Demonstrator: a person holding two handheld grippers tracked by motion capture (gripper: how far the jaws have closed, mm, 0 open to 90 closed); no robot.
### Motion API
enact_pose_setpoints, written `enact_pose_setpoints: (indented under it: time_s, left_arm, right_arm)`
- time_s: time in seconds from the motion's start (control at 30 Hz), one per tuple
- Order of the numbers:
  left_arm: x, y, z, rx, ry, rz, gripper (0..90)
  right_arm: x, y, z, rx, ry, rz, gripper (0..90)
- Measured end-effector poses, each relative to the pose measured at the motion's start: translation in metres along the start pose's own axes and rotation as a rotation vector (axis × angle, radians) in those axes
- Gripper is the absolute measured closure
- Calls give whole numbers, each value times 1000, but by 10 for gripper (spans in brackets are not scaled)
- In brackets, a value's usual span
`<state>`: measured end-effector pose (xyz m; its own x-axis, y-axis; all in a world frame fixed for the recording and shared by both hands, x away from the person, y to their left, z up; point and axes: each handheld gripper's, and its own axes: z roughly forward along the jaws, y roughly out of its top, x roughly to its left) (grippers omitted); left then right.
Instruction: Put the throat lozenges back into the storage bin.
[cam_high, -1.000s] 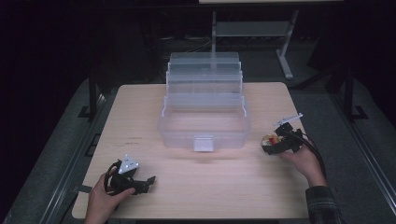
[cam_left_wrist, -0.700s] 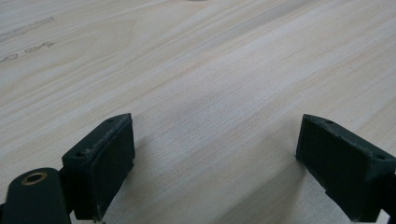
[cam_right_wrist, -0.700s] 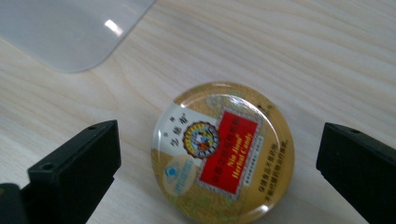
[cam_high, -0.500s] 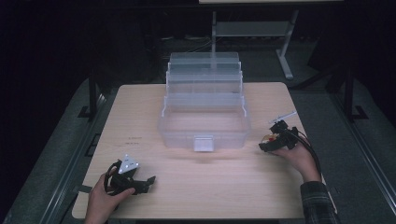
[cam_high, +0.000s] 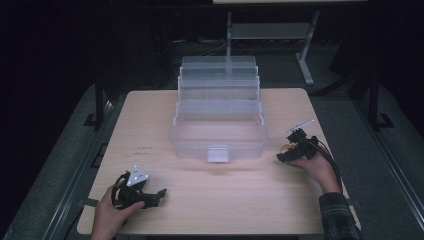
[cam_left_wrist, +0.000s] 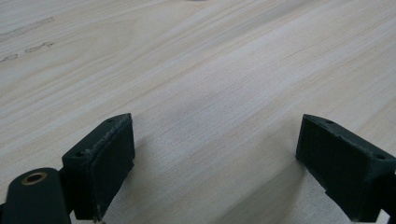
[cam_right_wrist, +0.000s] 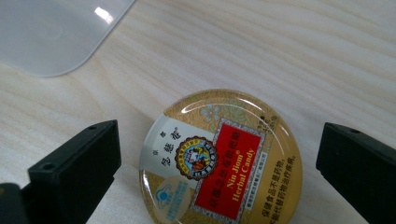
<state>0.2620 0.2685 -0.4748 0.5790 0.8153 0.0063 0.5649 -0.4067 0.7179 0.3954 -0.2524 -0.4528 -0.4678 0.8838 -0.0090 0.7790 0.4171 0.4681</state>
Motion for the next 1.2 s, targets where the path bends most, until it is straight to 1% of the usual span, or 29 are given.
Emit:
enact_pose_setpoints:
  time_s: [0.03,0.1,0.27,0.37,0.53,0.7,0.9,1.2]
  left_arm:
    - [0,0,0,0,0,0,107]
    - [0,0,0,0,0,0,107]
    - [0,0,0,0,0,0,107]
    - [0,0,0,0,0,0,107]
    - [0,0,0,0,0,0,107]
    - [0,0,0,0,0,0,107]
    - [0,0,0,0,0,0,107]
    - [0,0,0,0,0,0,107]
  right_arm:
    - [0,0,0,2,1,1,0]
    - [0,-1,1,2,7,1,39]
    - [-1,-1,0,-2,9,6,68]
    - [-1,-2,0,-2,7,7,124]
    - [-2,-2,-1,-3,4,12,137]
    - [-2,-3,-1,0,12,9,186]
    - [-1,-4,-1,-1,8,0,195]
    - [-2,-4,-3,-1,5,6,197]
